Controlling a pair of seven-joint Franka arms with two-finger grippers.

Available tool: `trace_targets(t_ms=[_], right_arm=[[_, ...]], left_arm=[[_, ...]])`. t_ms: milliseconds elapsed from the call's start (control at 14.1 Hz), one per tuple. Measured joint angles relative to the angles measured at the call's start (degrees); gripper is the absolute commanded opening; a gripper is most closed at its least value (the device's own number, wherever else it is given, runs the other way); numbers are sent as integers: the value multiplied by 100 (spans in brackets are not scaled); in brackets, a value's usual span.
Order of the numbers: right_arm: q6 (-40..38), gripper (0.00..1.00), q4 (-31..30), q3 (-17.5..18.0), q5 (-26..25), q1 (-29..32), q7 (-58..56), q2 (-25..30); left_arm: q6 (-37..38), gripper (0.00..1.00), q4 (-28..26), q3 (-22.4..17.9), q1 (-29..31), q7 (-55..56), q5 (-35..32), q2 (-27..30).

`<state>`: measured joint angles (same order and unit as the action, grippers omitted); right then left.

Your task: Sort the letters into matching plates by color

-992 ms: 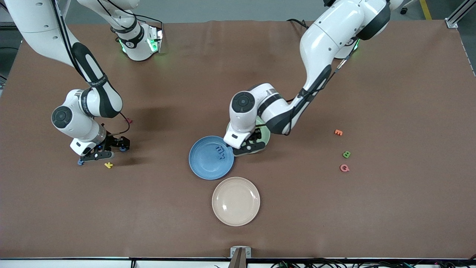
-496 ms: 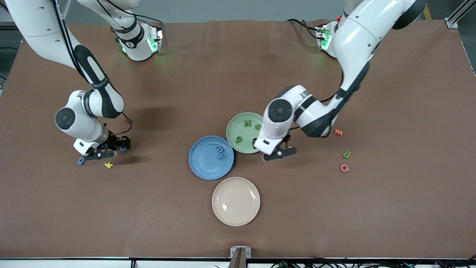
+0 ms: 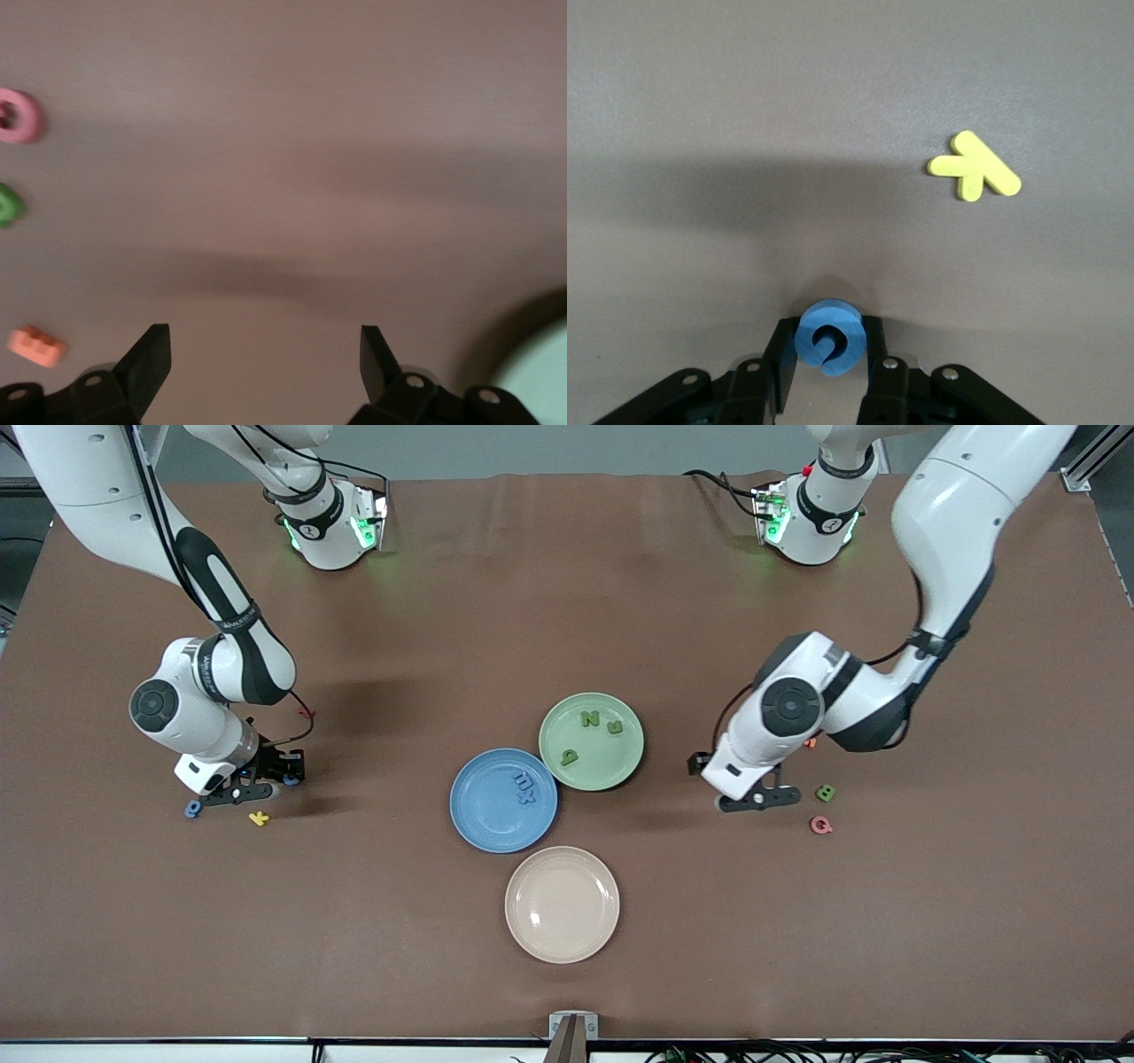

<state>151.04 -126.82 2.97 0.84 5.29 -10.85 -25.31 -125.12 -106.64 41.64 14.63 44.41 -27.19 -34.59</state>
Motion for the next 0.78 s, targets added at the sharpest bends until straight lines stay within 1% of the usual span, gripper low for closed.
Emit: trace_targets(t_ms=[142, 283, 354, 567, 780], right_arm=[[1, 1, 7, 7, 0, -6, 25, -1], [-33, 1, 37, 50, 0, -122, 331, 0], [-193, 1, 100, 76, 0, -284, 677, 8], [-1109, 0, 614, 121, 2, -1110, 2206, 93], [-1522, 0, 1230, 142, 4, -1950, 3698, 123]], left_arm=[[-116, 94, -240, 252, 645, -326, -278, 1], [-268, 94, -431, 335, 1081, -627, -491, 1], [-304, 94, -489, 339, 1212, -742, -570, 0], [-336, 94, -619, 342, 1532, -1006, -874, -9], [-522, 91, -690, 341, 1832, -1174, -1173, -109]])
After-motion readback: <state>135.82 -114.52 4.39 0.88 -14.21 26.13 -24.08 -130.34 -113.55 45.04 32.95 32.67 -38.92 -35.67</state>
